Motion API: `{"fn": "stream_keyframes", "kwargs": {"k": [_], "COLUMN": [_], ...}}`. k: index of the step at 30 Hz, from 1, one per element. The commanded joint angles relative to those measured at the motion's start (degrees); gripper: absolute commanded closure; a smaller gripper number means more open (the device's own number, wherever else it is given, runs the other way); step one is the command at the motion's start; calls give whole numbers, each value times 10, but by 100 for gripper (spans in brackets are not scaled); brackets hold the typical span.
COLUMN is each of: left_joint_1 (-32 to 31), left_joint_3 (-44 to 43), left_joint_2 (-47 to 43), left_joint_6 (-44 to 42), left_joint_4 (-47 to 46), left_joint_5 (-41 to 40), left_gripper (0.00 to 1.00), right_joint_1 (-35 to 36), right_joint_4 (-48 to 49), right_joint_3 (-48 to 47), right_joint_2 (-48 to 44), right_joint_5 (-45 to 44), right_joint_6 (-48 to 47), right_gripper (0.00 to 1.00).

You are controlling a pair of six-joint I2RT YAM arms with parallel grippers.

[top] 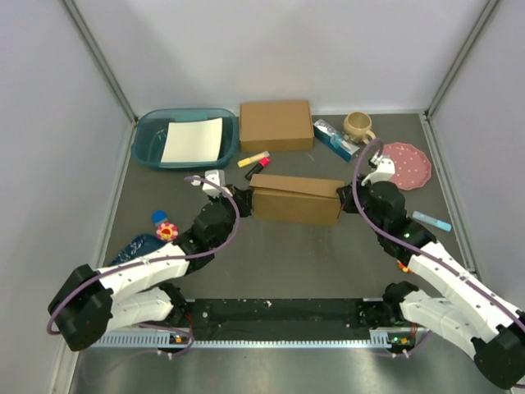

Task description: Fold the paper box

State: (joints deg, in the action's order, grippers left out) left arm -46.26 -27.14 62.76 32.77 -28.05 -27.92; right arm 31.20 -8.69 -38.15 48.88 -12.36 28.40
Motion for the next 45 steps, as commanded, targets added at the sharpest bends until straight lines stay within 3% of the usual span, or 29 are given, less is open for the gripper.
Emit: {"fn": "stream_keyframes", "kwargs": {"k": [1, 5, 11, 18, 24, 29, 40, 45], "left_joint_1": [-7, -7, -6, -1, 14, 34, 48, 48], "left_joint_3": [27, 12, -42, -70, -103, -113, -130, -132], "left_joint_2": [20, -10, -61, -80, -112, -180, -157, -196], "left_joint_6": [-17, -34, -74, -61, -79, -89, -94, -111], "left_joint_4": [176, 199, 326, 395, 444, 444, 409, 412], "left_joint_5": [36, 51, 34, -32, -30, -13, 44, 62], "left_gripper": [75, 69, 58, 54, 54, 54, 51, 48], "right_joint_1": [-2, -2, -3, -2, -2, -2, -2, -2], "right_joint_4": [-18, -19, -34, -35, -40, -40, -35, -34], "right_joint_3": [42, 41, 24, 16, -1, -10, -26, -31], "right_joint_2": [9, 22, 32, 32, 42, 50, 67, 58], "right_joint_5": [-6, -13, -41, -57, -57, -57, -49, -44], "right_joint_6": [17, 17, 15, 16, 11, 11, 15, 8], "right_gripper": [100, 100, 100, 100, 100, 100, 100, 97]}}
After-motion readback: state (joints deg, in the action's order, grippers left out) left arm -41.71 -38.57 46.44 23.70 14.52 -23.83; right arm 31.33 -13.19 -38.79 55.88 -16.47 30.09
